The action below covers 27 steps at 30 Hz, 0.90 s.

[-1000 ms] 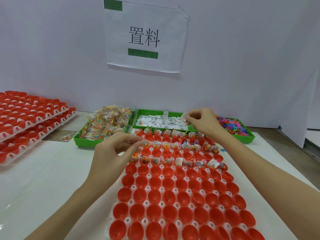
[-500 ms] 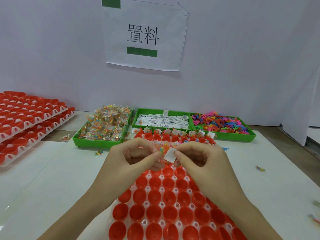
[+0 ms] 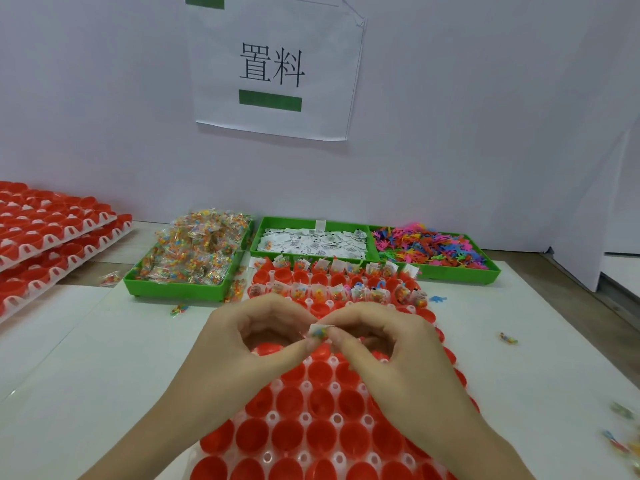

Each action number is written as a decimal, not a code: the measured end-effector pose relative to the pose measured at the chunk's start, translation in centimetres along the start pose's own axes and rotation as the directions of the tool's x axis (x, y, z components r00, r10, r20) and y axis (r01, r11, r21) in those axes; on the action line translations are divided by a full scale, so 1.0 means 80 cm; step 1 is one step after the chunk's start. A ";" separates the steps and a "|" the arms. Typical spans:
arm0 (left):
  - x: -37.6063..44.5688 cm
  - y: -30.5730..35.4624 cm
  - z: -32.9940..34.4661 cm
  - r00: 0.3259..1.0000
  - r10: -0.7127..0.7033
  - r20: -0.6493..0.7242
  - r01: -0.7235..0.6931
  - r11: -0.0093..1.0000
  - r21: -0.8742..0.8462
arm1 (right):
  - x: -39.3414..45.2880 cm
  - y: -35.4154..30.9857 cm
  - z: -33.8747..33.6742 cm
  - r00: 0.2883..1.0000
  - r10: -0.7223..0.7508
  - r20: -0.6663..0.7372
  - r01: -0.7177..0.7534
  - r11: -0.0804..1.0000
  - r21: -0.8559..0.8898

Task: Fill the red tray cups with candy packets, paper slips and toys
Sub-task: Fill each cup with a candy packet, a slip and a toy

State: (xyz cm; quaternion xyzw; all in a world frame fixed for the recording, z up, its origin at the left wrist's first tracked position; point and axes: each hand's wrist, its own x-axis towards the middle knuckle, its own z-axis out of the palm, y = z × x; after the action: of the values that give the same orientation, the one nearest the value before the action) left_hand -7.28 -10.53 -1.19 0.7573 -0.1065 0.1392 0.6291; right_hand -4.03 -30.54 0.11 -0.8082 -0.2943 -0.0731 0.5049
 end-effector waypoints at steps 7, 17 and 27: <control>-0.001 0.002 -0.002 0.999 -0.045 -0.005 0.045 0.999 -0.020 | -0.003 0.000 0.006 0.999 0.036 -0.021 -0.034 0.996 0.083; 0.000 0.009 -0.006 0.998 -0.029 -0.059 0.029 0.999 0.015 | 0.016 0.007 -0.027 0.994 0.074 -0.083 -0.066 0.994 0.090; 0.004 0.005 -0.016 0.991 -0.064 -0.116 0.063 0.998 -0.009 | 0.156 0.153 -0.152 0.915 0.284 -0.286 -0.398 0.744 -0.536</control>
State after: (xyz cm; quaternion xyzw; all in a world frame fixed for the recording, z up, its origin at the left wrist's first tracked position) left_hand -7.17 -9.30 -0.51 0.7491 -0.0458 0.1628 0.6404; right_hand 15.02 -39.85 1.64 -0.9531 -0.0555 -0.1411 0.2618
